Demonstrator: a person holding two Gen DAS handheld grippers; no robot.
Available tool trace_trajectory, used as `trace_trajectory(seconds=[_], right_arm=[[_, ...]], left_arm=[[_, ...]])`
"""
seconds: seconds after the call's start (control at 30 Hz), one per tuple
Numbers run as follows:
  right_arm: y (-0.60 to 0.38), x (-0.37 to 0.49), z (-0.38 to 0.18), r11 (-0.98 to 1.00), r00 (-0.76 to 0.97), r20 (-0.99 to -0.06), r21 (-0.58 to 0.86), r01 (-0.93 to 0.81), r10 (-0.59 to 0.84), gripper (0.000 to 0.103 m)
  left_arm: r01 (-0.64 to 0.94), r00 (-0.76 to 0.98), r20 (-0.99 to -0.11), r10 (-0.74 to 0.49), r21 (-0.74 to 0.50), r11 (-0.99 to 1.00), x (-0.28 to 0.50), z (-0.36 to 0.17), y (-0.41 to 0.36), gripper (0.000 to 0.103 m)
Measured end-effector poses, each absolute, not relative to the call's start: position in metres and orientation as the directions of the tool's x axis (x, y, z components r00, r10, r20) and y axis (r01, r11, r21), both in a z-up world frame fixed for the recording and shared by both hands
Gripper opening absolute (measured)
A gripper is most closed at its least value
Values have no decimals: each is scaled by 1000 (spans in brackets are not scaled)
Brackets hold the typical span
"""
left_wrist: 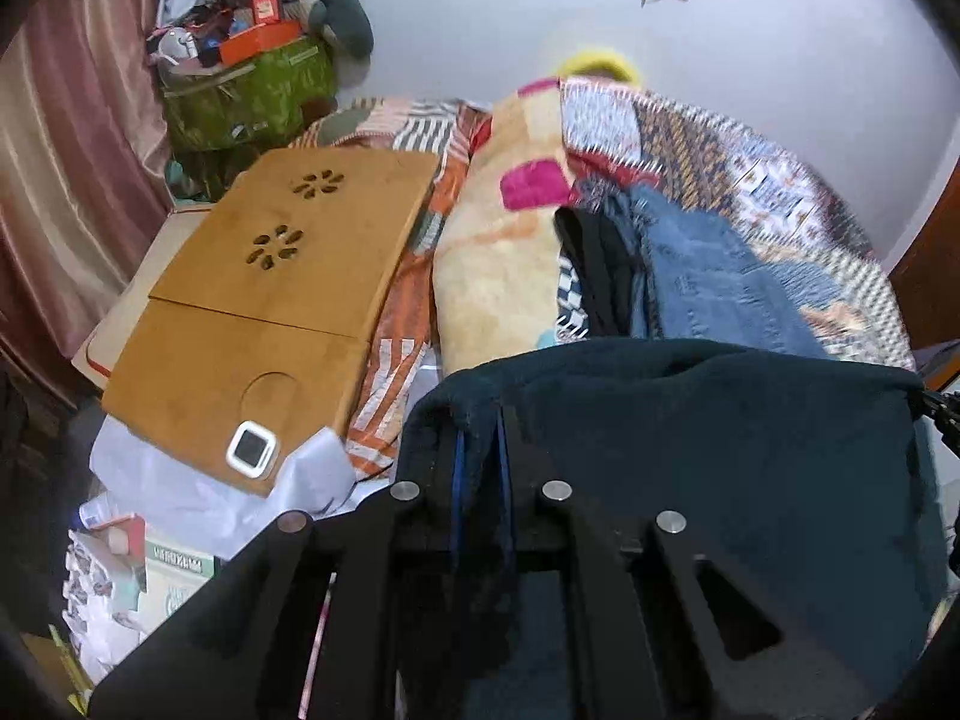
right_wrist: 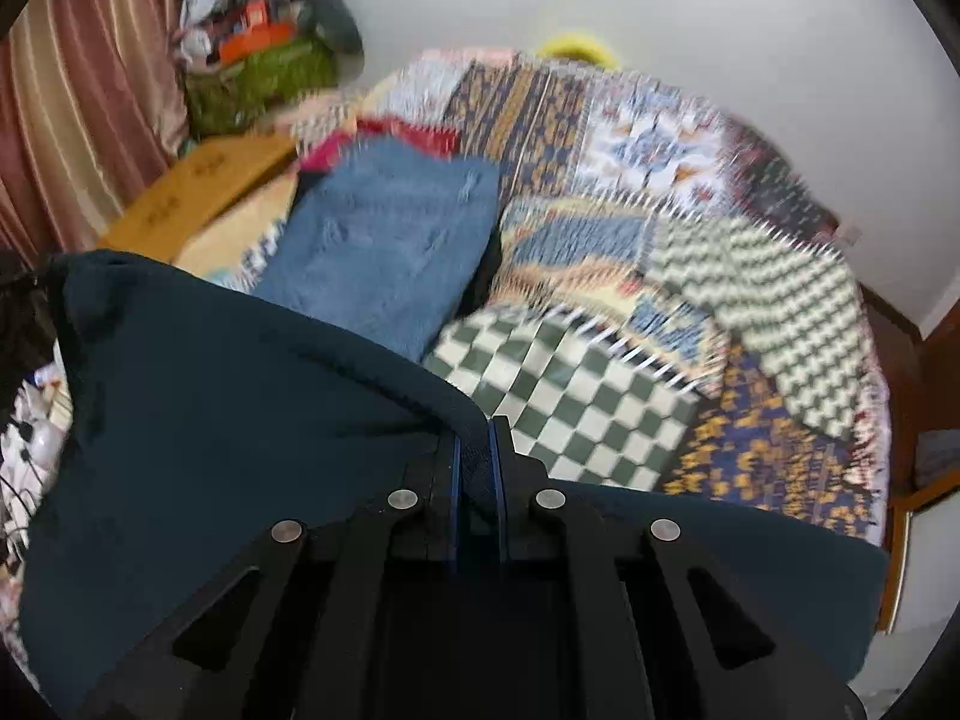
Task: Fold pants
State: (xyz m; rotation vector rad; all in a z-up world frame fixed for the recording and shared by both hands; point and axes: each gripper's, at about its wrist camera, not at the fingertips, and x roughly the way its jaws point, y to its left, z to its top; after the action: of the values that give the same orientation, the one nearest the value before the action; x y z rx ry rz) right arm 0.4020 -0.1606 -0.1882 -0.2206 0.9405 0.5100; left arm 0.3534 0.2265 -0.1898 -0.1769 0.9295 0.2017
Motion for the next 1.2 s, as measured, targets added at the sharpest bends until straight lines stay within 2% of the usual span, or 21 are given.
trace_trajectory(seconds=[0.23,0.5,0.87,1.2], right_arm=[[-176,349,-140,862,537,-768,38,-506,349,7],[-193,278,-133,859,545,-751,56,-509,372,7],[-203,220,-147,859,523,-743,136,-493,418,8],[-206,184,-179,864,474,-781,161,-476,406,8]], left_arm=[[-214,636,-769,70,-88,973,287,-157,219,9],[-217,635,-770,60,-103,971,229,-158,213,9],[-268,620,-782,60,-139,953,176,-190,216,9],[-312,529,-846,67,-120,943,143,-240,213,12]])
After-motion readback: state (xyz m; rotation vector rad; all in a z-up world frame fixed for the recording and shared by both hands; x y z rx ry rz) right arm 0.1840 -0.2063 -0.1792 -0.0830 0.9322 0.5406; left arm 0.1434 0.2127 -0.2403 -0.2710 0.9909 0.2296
